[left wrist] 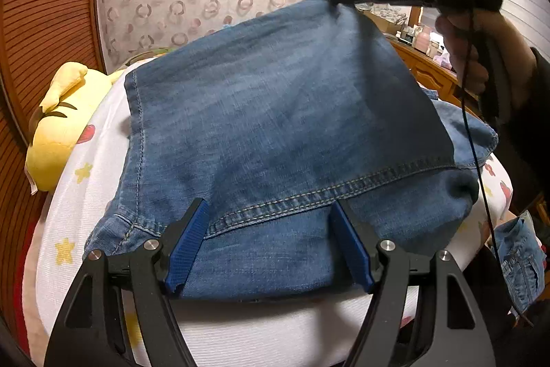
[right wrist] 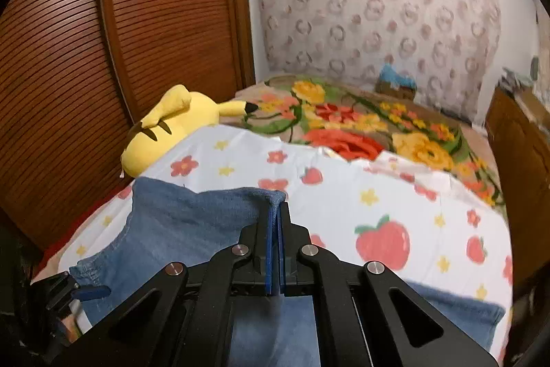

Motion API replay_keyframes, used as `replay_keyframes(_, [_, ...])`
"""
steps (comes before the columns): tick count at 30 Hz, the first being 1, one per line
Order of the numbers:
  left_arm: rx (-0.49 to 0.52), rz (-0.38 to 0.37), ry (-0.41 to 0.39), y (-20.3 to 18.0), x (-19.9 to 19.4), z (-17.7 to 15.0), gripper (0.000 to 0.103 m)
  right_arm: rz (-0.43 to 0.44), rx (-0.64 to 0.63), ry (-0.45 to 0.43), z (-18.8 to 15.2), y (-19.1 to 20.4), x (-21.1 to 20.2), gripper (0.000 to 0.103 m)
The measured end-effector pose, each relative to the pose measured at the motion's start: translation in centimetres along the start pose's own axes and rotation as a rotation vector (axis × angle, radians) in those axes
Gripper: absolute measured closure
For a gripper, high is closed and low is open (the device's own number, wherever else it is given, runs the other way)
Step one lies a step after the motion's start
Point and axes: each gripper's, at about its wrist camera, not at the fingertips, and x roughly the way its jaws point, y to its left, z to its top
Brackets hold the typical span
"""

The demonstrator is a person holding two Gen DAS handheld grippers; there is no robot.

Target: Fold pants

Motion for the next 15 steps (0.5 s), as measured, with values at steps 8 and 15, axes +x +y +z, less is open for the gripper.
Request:
replay_keyframes(8, [0.006,-0.004,-0.002,-0.1,0.0,-0.1,0.029,-0.085,-0.002,0.062,-0.3,0.8,1.0,0.101])
replay_keyframes(15, [0.005,-0.002,-0.005,0.0,-0.1,-0.2,0.029,-0.135,0.042,0.108,-2.4,-1.5,1.6,0.075])
